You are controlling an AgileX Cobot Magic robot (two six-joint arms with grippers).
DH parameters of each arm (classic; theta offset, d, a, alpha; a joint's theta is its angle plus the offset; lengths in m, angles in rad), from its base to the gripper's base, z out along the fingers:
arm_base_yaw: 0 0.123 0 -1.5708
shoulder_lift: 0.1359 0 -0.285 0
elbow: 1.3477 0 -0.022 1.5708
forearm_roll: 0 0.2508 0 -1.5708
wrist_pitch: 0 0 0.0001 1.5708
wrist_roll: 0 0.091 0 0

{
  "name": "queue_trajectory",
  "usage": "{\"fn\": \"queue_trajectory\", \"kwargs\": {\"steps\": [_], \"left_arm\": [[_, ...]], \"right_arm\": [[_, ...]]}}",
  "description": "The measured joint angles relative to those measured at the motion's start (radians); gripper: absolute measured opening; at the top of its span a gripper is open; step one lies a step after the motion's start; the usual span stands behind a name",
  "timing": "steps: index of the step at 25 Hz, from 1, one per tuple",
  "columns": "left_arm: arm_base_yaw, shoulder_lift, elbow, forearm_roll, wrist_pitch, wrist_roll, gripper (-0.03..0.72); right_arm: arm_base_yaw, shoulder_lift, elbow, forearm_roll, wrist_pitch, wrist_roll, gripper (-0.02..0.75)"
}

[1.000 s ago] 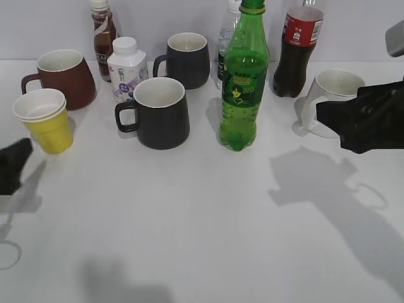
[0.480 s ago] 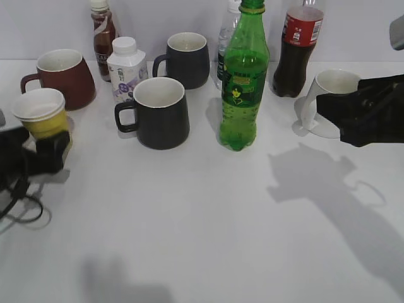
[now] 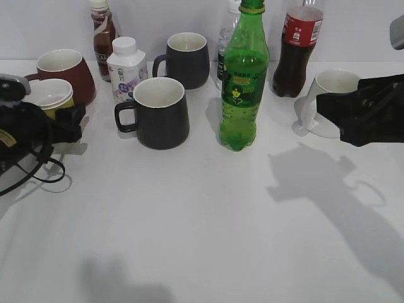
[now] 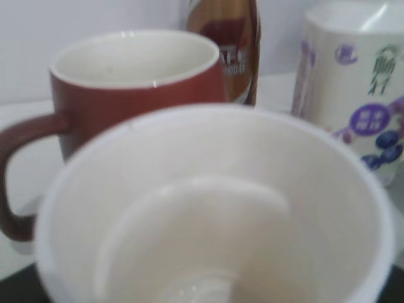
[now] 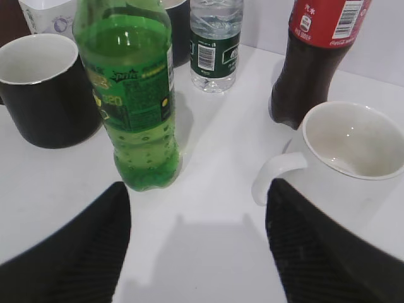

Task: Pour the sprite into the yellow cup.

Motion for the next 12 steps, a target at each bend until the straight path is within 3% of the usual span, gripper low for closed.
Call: {"fn": "queue_trajectory", "kwargs": {"steps": [6, 12], "left_arm": [[0.0, 0.051, -0.018, -0.001, -0.046, 0.001, 0.493], [0.0, 0.053, -0.018, -0.003, -0.09, 0.001, 0.32]], "right_arm": [[0.0, 0.0, 0.0, 0.0, -0.003, 0.0, 0.503], [0.0, 0.0, 0.0, 0.0, -0.017, 0.0, 0.477]]}}
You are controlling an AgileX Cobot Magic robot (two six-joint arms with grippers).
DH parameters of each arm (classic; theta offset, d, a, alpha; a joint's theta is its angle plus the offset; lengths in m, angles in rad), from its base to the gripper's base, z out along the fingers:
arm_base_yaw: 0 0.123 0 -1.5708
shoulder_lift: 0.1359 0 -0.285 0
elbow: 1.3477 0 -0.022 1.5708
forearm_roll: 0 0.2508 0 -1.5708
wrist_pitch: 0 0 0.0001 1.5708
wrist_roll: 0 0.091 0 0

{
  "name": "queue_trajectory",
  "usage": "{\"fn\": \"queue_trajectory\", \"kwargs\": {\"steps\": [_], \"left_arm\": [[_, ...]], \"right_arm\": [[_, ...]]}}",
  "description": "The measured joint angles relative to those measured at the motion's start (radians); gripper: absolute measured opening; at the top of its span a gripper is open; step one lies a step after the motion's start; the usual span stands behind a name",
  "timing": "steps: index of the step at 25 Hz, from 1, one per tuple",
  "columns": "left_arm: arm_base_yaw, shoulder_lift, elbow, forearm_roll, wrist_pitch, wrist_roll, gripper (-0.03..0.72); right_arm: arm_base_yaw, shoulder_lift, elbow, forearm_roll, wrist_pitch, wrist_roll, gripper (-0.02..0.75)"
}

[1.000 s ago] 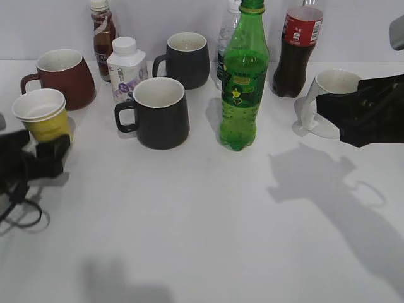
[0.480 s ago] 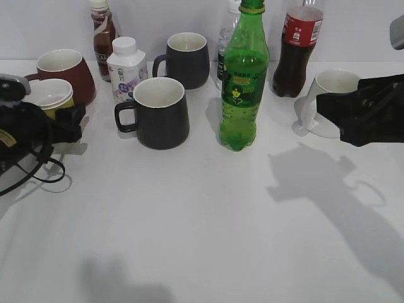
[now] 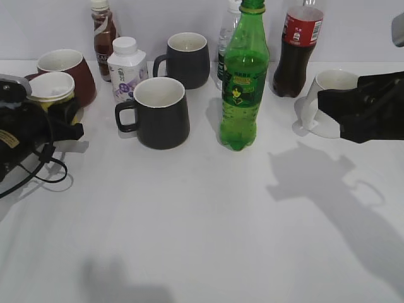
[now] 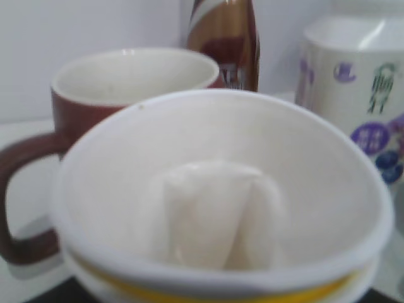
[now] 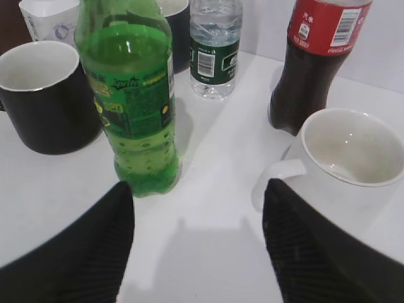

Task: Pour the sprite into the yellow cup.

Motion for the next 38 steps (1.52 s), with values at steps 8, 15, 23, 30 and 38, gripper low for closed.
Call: {"fn": "queue_trajectory", "kwargs": {"steps": [8, 15, 23, 30, 38], "left_arm": [[0.0, -0.065, 0.147, 0.04, -0.039, 0.0, 0.316], [-0.001, -0.223, 0.351, 0.17, -0.039, 0.0, 0.313], [-0.001, -0.286, 0.451, 0.466, -0.039, -0.001, 0.313], [-0.001, -0.286, 0.412, 0.588, -0.039, -0.07, 0.349], [-0.001, -0.286, 0.354, 0.641, -0.04, -0.102, 0.365]], "right_arm": [[0.009, 0.001, 0.0, -0.005, -0.016, 0.0, 0.472], [0.119, 0.145, 0.0, -0.049, -0.226, 0.0, 0.555], [0.122, 0.443, 0.0, -0.171, -0.614, 0.075, 0.587], [0.122, 0.662, -0.071, -0.174, -0.771, 0.086, 0.588], [0.122, 0.744, -0.173, -0.092, -0.788, 0.087, 0.588]]}}
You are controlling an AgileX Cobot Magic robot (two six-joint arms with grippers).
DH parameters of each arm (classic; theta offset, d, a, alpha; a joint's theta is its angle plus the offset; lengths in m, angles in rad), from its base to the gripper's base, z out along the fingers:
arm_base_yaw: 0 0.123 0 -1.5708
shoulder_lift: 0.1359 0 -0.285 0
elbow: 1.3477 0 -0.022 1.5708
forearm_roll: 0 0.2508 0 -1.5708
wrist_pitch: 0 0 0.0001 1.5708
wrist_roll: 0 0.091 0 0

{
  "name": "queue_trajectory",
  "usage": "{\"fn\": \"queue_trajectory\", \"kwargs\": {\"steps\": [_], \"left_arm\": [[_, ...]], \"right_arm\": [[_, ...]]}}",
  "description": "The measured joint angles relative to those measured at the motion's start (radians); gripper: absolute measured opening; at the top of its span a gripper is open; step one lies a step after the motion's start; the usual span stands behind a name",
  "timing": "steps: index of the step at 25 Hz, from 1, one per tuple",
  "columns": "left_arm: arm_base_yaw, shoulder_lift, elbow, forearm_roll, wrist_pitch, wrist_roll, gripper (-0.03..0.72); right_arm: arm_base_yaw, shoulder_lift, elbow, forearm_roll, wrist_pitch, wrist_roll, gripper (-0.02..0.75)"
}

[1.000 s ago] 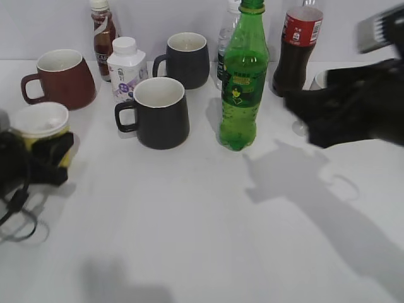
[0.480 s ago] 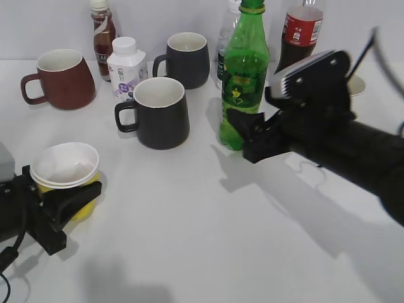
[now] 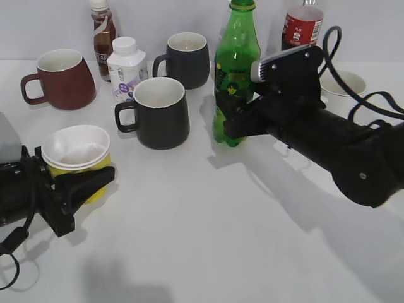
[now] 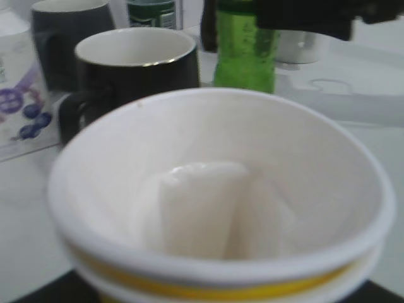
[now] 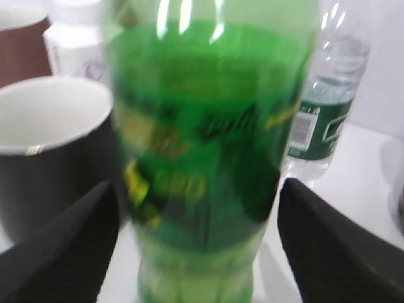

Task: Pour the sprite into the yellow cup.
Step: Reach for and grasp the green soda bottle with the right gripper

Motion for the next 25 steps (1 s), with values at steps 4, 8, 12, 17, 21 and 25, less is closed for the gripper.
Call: {"fn": "queue_trajectory", "kwargs": {"steps": [4, 8, 12, 17, 21, 25], "left_arm": [[-0.021, 0.0, -0.02, 0.012, 0.0, 0.0, 0.373], [-0.078, 0.0, -0.052, 0.013, 0.0, 0.0, 0.402], [-0.127, 0.0, -0.076, -0.002, 0.0, 0.0, 0.412], [-0.165, 0.003, -0.104, -0.011, 0.0, 0.0, 0.416], [-0.193, 0.036, -0.131, -0.025, -0.002, 0.0, 0.419], [-0.207, 0.083, -0.149, -0.033, -0.001, -0.001, 0.419]], "right_arm": [[0.0, 0.043, -0.045, 0.0, -0.001, 0.002, 0.588], [0.0, 0.081, -0.075, 0.002, -0.001, 0.002, 0.588], [-0.001, 0.118, -0.096, 0.002, -0.001, 0.002, 0.572], [-0.003, 0.127, -0.102, 0.004, -0.005, 0.003, 0.379], [-0.003, 0.127, -0.102, 0.01, -0.005, 0.003, 0.363], [-0.005, 0.098, -0.099, 0.011, 0.042, -0.019, 0.363]]}}
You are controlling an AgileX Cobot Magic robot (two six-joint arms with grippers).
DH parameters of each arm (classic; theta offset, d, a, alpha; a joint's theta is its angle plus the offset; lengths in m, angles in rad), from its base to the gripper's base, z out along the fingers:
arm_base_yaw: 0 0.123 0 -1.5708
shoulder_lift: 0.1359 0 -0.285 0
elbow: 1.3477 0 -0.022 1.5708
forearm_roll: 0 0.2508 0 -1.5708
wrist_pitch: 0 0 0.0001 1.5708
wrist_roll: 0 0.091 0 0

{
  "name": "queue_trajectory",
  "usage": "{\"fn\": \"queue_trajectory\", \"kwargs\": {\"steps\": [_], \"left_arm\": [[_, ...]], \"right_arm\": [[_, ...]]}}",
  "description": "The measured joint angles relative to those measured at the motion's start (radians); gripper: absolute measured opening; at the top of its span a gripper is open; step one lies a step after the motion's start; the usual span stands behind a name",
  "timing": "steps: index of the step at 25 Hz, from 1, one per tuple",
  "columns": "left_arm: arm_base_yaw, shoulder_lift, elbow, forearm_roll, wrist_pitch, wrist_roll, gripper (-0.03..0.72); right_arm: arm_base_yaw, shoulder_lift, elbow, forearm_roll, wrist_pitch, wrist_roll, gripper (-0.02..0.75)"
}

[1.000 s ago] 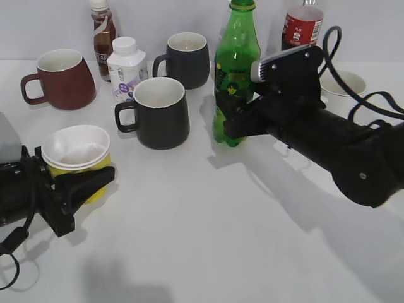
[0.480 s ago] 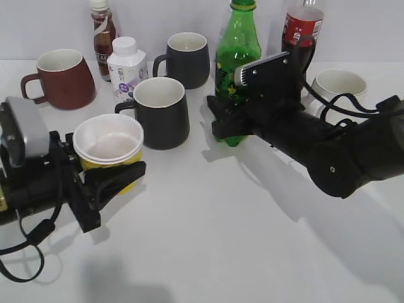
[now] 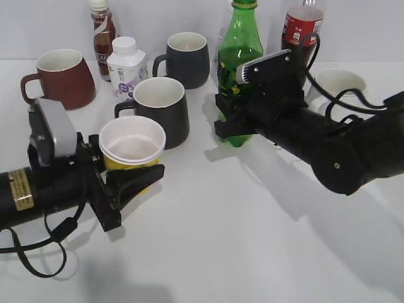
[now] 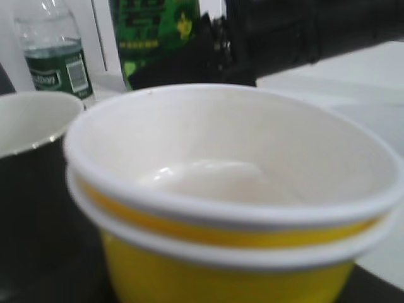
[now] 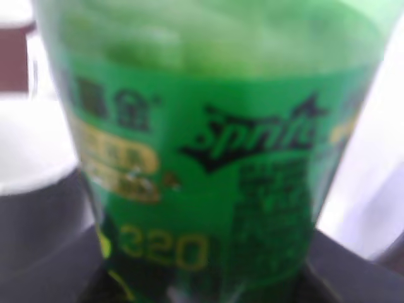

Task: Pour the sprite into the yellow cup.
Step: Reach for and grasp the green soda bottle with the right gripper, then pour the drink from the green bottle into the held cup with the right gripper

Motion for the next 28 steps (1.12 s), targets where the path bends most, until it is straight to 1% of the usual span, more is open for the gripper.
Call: {"fn": "queue_trajectory", "kwargs": {"steps": [3, 9, 15, 18, 23, 28], "left_arm": [[-0.001, 0.012, -0.004, -0.008, 0.003, -0.002, 0.419], [-0.002, 0.012, -0.008, -0.031, 0.002, -0.002, 0.419], [-0.002, 0.012, -0.01, -0.032, 0.002, -0.007, 0.419], [-0.002, 0.012, -0.029, -0.032, 0.002, -0.046, 0.42], [-0.002, 0.013, -0.085, -0.015, 0.002, -0.09, 0.42], [-0.002, 0.013, -0.117, 0.019, 0.002, -0.125, 0.42]], "right_arm": [[-0.001, -0.043, 0.003, 0.002, 0.032, -0.086, 0.363], [-0.001, -0.139, 0.003, -0.005, 0.03, -0.281, 0.363], [-0.001, -0.18, 0.003, -0.079, 0.051, -0.512, 0.363], [-0.001, -0.18, 0.003, -0.105, 0.064, -0.613, 0.363], [-0.001, -0.18, 0.003, -0.145, 0.087, -0.697, 0.363], [-0.001, -0.18, 0.003, -0.157, 0.103, -0.793, 0.363]]}}
